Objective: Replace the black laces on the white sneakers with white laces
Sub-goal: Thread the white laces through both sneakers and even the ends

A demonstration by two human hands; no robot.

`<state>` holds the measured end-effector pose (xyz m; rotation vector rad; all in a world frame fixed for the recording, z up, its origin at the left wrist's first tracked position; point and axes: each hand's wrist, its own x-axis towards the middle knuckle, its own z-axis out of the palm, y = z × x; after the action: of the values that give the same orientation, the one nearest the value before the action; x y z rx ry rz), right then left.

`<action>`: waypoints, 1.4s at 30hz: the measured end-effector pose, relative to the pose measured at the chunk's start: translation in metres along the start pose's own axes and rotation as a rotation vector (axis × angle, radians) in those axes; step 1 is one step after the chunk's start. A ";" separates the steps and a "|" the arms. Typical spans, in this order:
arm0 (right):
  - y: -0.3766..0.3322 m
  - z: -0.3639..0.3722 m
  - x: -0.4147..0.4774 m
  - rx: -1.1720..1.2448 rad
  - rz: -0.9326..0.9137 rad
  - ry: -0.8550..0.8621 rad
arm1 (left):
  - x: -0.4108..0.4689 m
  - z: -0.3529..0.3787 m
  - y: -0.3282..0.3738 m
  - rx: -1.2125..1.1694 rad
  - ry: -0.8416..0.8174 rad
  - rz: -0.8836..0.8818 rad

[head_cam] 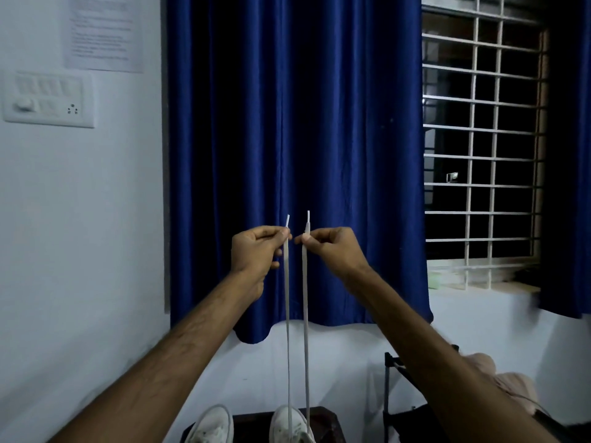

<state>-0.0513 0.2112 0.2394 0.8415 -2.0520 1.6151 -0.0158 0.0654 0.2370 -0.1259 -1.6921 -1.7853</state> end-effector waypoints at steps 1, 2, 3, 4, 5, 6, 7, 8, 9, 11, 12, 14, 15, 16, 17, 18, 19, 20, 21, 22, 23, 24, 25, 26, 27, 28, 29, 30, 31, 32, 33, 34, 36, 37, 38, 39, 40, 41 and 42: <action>-0.001 -0.001 0.000 -0.012 -0.002 -0.006 | 0.000 0.001 0.001 -0.011 0.007 -0.012; -0.002 -0.001 0.001 -0.016 -0.004 -0.010 | 0.000 0.002 0.002 -0.022 0.013 -0.020; -0.004 -0.002 0.001 -0.019 -0.006 -0.014 | 0.000 0.002 0.003 -0.031 0.018 -0.027; -0.005 -0.002 0.002 -0.024 -0.011 -0.019 | 0.000 0.002 0.004 -0.040 0.019 -0.030; -0.007 -0.002 0.003 -0.035 -0.013 -0.025 | 0.000 0.003 0.005 -0.044 0.020 -0.034; -0.008 -0.002 0.004 -0.050 -0.014 -0.033 | 0.000 0.003 0.006 -0.044 0.020 -0.037; -0.010 -0.002 0.005 -0.064 -0.014 -0.042 | -0.001 0.003 0.007 -0.042 0.020 -0.039; -0.011 -0.002 0.006 -0.077 -0.012 -0.050 | -0.001 0.002 0.007 -0.039 0.016 -0.040; -0.012 -0.002 0.007 -0.085 -0.008 -0.055 | -0.001 0.002 0.007 -0.038 0.011 -0.043; -0.014 -0.001 0.010 -0.093 0.000 -0.059 | -0.002 0.002 0.007 -0.042 -0.003 -0.045; -0.015 0.000 0.010 -0.093 0.004 -0.061 | -0.002 0.002 0.007 -0.043 -0.010 -0.043; -0.016 0.002 0.012 -0.083 0.019 -0.065 | -0.003 0.003 0.007 -0.045 -0.019 -0.041; -0.017 0.003 0.013 -0.077 0.026 -0.069 | -0.004 0.003 0.007 -0.049 -0.019 -0.040; -0.018 0.004 0.013 -0.070 0.030 -0.074 | -0.003 0.003 0.007 -0.057 -0.018 -0.042; -0.019 0.005 0.013 -0.064 0.031 -0.078 | -0.004 0.003 0.007 -0.064 -0.016 -0.047; -0.020 0.005 0.013 -0.058 0.031 -0.083 | -0.004 0.003 0.007 -0.070 -0.014 -0.052; -0.020 0.005 0.012 -0.051 0.034 -0.091 | -0.004 0.003 0.007 -0.073 -0.013 -0.057; -0.020 0.005 0.012 -0.043 0.039 -0.103 | -0.003 0.003 0.007 -0.076 -0.013 -0.058; -0.021 0.005 0.011 -0.038 0.043 -0.120 | -0.004 0.002 0.008 -0.082 -0.017 -0.058; -0.021 0.005 0.010 -0.036 0.042 -0.138 | -0.004 0.002 0.008 -0.091 -0.024 -0.059; -0.021 0.004 0.010 -0.037 0.036 -0.151 | -0.004 0.001 0.009 -0.100 -0.036 -0.058; -0.021 0.004 0.011 -0.038 0.029 -0.160 | -0.004 0.001 0.008 -0.106 -0.047 -0.053; -0.021 0.004 0.011 -0.044 0.024 -0.163 | -0.004 0.001 0.007 -0.112 -0.059 -0.049; -0.022 0.005 0.011 -0.050 0.021 -0.158 | -0.004 0.001 0.005 -0.115 -0.068 -0.051; -0.022 0.005 0.012 -0.055 0.018 -0.149 | -0.005 0.001 0.001 -0.128 -0.087 -0.066; -0.022 0.005 0.012 -0.053 0.021 -0.136 | -0.005 0.002 -0.003 -0.146 -0.127 -0.100; -0.021 0.006 0.012 -0.041 0.032 -0.121 | -0.007 0.003 -0.008 -0.162 -0.188 -0.155; -0.021 0.006 0.012 -0.020 0.048 -0.106 | -0.009 0.004 -0.014 -0.163 -0.266 -0.205; -0.019 0.007 0.012 0.000 0.067 -0.088 | -0.013 0.005 -0.019 -0.142 -0.344 -0.233; -0.018 0.006 0.013 0.010 0.088 -0.063 | -0.017 0.005 -0.025 -0.111 -0.408 -0.236; -0.016 0.005 0.014 0.007 0.107 -0.031 | -0.021 0.006 -0.029 -0.089 -0.443 -0.230; -0.012 0.002 0.015 -0.009 0.125 0.008 | -0.024 0.006 -0.033 -0.071 -0.454 -0.220; 0.002 -0.005 0.018 -0.054 0.170 0.088 | -0.028 0.005 -0.040 0.032 -0.452 -0.174; 0.012 -0.009 0.018 -0.093 0.208 0.117 | -0.028 0.003 -0.045 0.099 -0.458 -0.148; 0.024 -0.012 0.017 -0.160 0.255 0.130 | -0.027 0.001 -0.049 0.164 -0.467 -0.122; 0.036 -0.012 0.012 -0.276 0.308 0.111 | -0.027 -0.002 -0.056 0.224 -0.474 -0.096; 0.047 -0.011 0.007 -0.443 0.344 0.069 | -0.026 -0.004 -0.061 0.292 -0.478 -0.061; 0.058 -0.009 -0.001 -0.614 0.354 0.035 | -0.027 -0.007 -0.066 0.370 -0.484 -0.031; 0.066 -0.006 -0.009 -0.713 0.319 0.023 | -0.028 -0.009 -0.069 0.448 -0.496 -0.002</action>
<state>-0.0888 0.2295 0.1875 0.2469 -2.5721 0.8718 -0.0265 0.0637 0.1622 -0.3931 -2.4000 -1.4002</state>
